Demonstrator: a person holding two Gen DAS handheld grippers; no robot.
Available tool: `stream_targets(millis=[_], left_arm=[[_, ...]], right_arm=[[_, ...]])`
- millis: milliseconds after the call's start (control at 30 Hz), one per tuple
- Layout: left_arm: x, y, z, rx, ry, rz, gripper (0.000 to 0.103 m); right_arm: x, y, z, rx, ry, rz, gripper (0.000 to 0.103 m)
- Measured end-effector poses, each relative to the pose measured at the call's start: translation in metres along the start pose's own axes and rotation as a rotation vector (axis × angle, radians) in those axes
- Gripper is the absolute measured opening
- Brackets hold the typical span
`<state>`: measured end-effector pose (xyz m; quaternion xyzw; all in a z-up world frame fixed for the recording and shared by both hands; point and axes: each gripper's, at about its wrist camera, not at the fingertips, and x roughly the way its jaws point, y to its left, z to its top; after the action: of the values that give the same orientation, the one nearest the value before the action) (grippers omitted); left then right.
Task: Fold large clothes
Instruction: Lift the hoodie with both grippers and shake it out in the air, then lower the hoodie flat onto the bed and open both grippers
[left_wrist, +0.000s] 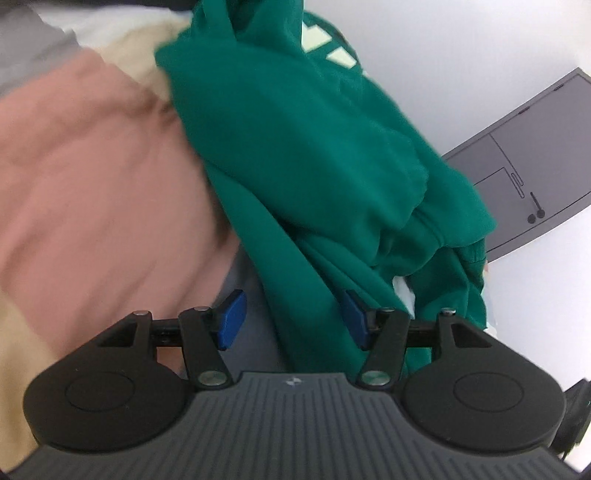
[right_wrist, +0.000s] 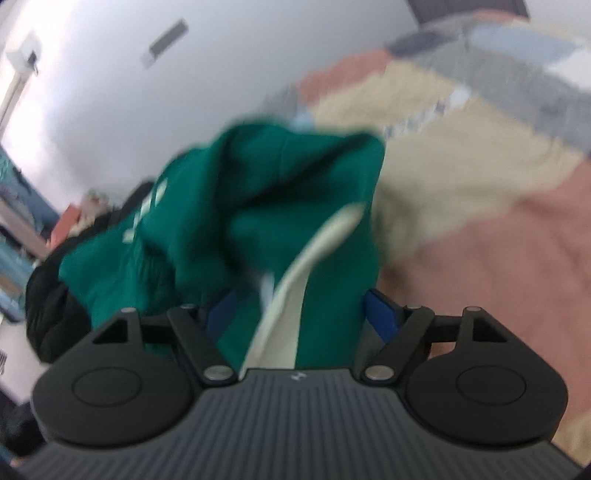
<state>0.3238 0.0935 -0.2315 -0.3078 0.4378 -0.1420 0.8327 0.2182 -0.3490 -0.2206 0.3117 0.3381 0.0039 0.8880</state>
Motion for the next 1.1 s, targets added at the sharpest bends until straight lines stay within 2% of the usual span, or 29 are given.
stream_targets(millis=[100, 133, 167, 233, 300, 500, 600, 667, 800, 900, 1033, 1100], left_arm=[[0.013, -0.008, -0.002, 0.021, -0.008, -0.006, 0.061], [0.016, -0.011, -0.002, 0.037, -0.014, 0.001, 0.058], [0.018, -0.016, -0.003, 0.051, -0.019, 0.002, 0.053], [0.015, -0.021, -0.003, 0.078, -0.038, 0.013, 0.025], [0.009, -0.021, 0.001, 0.082, -0.060, 0.008, 0.014], [-0.044, -0.017, 0.006, 0.048, -0.149, -0.159, 0.010], [-0.073, -0.021, -0.003, 0.089, -0.165, -0.243, 0.010], [-0.084, -0.027, -0.012, 0.130, -0.156, -0.280, 0.010], [-0.090, -0.035, -0.032, 0.155, -0.086, -0.360, 0.010], [-0.073, -0.052, -0.047, 0.201, -0.027, -0.348, 0.010], [-0.052, -0.061, -0.059, 0.267, 0.031, -0.246, 0.011], [-0.046, -0.060, -0.059, 0.269, 0.054, -0.210, 0.011]], right_arm=[[0.019, -0.004, -0.010, 0.048, 0.081, -0.011, 0.079], [0.025, -0.004, -0.012, 0.056, 0.099, -0.002, 0.074], [0.028, -0.004, -0.011, 0.059, 0.106, 0.004, 0.066], [0.027, -0.002, -0.007, 0.045, 0.095, -0.013, 0.024], [0.015, -0.001, 0.001, 0.030, 0.043, -0.016, 0.012], [-0.050, 0.007, 0.044, -0.081, -0.177, -0.011, 0.010], [-0.075, 0.011, 0.069, -0.131, -0.248, -0.026, 0.010], [-0.087, 0.013, 0.085, -0.159, -0.284, -0.047, 0.010], [-0.106, 0.003, 0.118, -0.190, -0.349, -0.125, 0.010], [-0.096, -0.013, 0.133, -0.178, -0.366, -0.208, 0.010], [-0.063, -0.042, 0.133, -0.139, -0.284, -0.276, 0.010], [-0.048, -0.050, 0.125, -0.135, -0.254, -0.298, 0.010]])
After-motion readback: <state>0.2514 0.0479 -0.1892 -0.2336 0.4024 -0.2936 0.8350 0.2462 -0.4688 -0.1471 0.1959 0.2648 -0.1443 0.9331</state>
